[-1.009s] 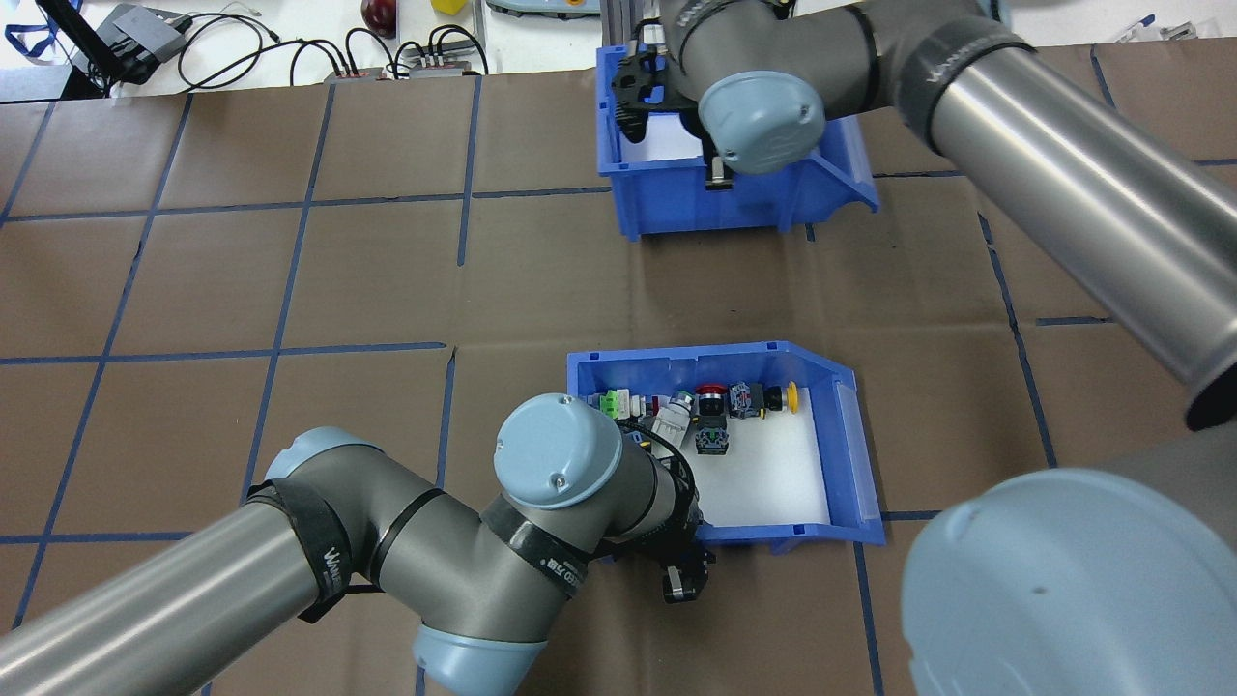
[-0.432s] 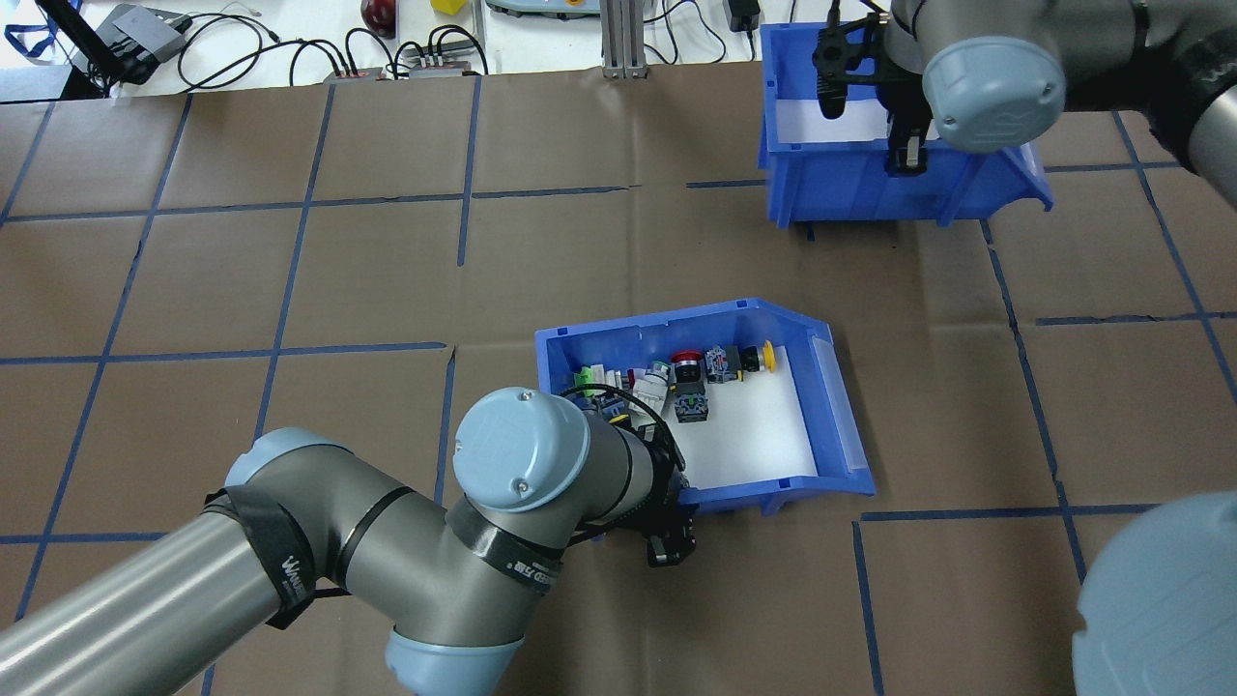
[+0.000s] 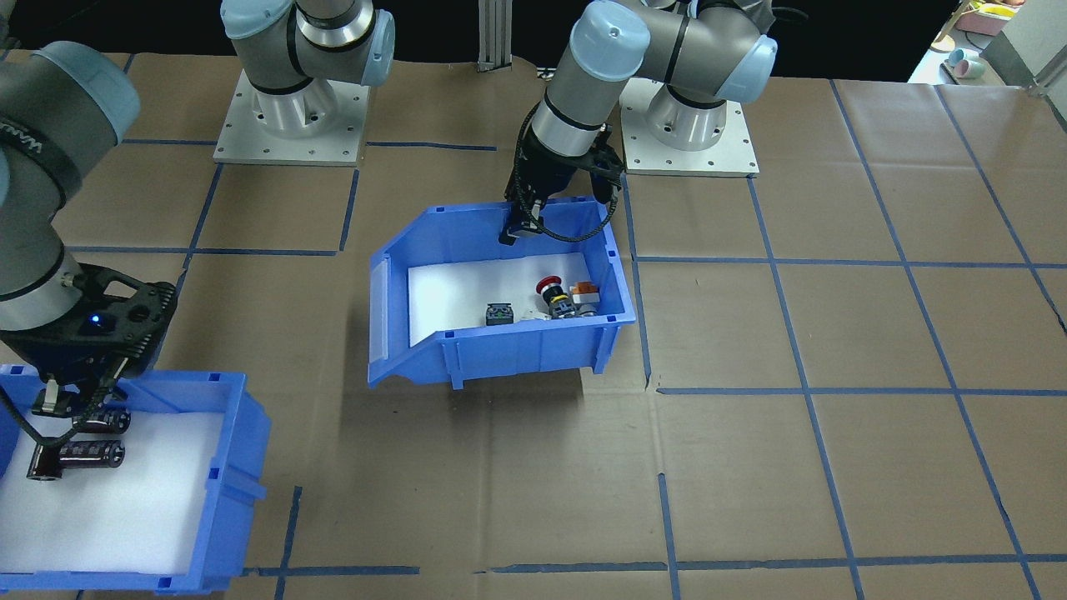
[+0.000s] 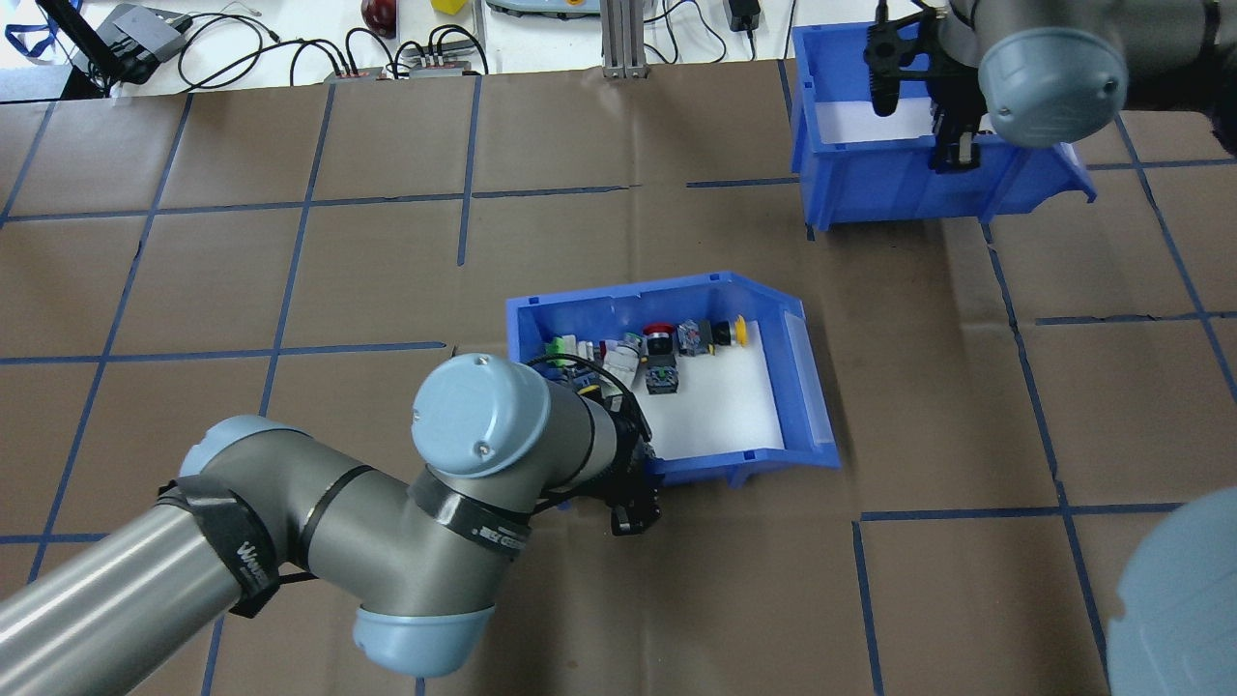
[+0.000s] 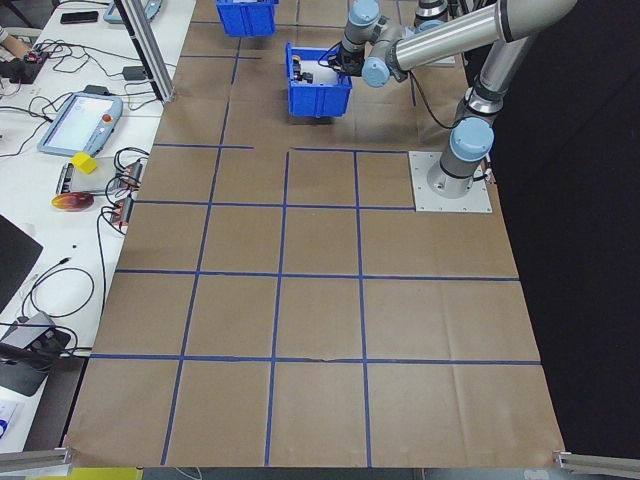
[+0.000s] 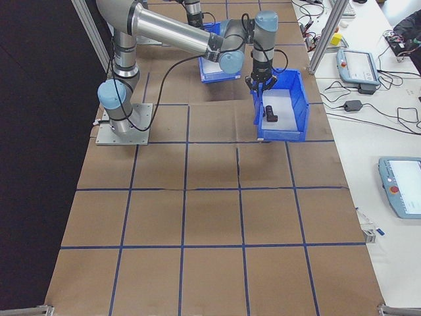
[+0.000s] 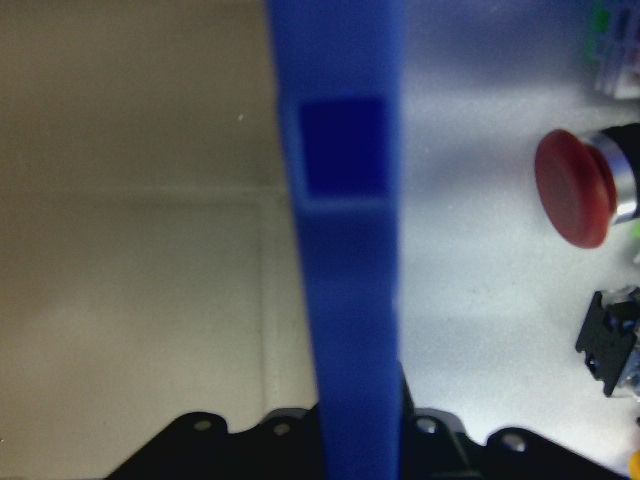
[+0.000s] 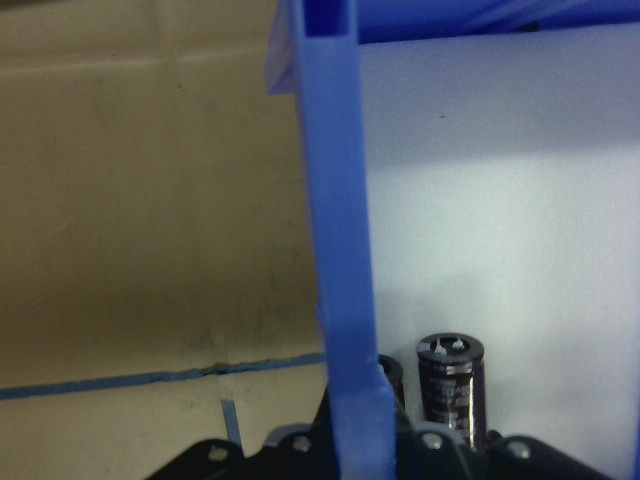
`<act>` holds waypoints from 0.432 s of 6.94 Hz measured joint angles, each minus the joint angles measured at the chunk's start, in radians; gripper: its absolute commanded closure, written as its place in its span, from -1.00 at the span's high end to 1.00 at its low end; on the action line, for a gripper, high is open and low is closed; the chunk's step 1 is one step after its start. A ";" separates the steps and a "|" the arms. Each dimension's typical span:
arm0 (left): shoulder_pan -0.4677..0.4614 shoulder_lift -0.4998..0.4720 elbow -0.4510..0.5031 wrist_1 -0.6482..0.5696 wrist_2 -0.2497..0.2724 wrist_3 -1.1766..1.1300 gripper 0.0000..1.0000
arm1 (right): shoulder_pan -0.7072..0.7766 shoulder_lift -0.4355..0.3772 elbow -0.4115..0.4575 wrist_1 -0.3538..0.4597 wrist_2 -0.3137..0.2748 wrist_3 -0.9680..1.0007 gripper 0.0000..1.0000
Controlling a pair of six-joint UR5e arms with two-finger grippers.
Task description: Place button box in front
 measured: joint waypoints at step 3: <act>0.080 -0.128 0.185 -0.079 -0.019 0.095 -1.00 | -0.101 -0.124 0.150 -0.001 0.040 -0.136 -0.88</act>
